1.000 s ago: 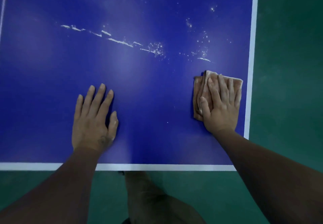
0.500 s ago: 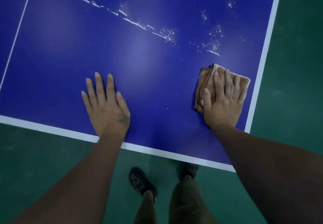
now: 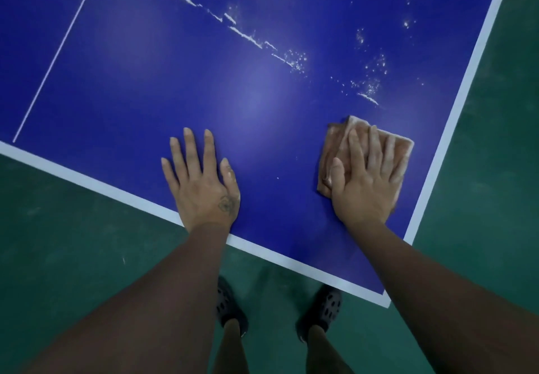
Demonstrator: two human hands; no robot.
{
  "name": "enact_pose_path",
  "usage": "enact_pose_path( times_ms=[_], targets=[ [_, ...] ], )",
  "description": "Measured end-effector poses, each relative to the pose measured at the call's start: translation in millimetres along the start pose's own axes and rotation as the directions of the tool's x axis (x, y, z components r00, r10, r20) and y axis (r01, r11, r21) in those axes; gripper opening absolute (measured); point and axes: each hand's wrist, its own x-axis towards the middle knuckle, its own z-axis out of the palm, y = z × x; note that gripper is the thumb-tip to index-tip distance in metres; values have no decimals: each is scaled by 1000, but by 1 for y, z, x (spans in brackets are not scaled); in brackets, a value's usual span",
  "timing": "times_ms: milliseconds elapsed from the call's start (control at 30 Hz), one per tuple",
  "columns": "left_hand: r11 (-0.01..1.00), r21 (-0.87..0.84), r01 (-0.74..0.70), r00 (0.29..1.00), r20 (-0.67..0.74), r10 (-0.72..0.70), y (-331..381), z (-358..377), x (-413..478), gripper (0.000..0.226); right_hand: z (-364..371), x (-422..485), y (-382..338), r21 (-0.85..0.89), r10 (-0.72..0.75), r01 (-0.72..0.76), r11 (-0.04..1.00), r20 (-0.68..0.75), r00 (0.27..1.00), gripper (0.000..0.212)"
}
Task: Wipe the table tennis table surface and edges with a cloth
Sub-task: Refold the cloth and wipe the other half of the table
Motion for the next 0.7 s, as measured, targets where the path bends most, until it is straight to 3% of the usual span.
enact_pose_path(
  times_ms=[167, 267, 367, 500, 600, 700],
  targets=[
    [1000, -6, 6, 1000, -13, -6, 3, -2, 0, 59, 3, 0, -44, 86, -262, 260, 962, 4, 965, 61],
    [1000, -14, 10, 1000, -19, -10, 3, -2, -1, 57, 8, -20, -55, 102, -509, 504, 858, 36, 860, 62],
    [1000, -19, 15, 1000, -13, -16, 4, -5, -2, 57, 6, -59, -26, 135, -644, 633, 762, 66, 762, 62],
    [999, -27, 20, 1000, -19, -21, 8, -7, -2, 58, -4, -107, 62, 84, -678, 673, 735, 134, 723, 68],
    [1000, -19, 8, 1000, -26, -9, 8, -8, -3, 57, -15, -86, 107, 38, -629, 630, 775, 133, 766, 70],
    [1000, -13, -5, 999, -33, 5, 7, -7, -3, 56, -17, -23, 107, 1, -510, 511, 860, 77, 857, 68]
  ],
)
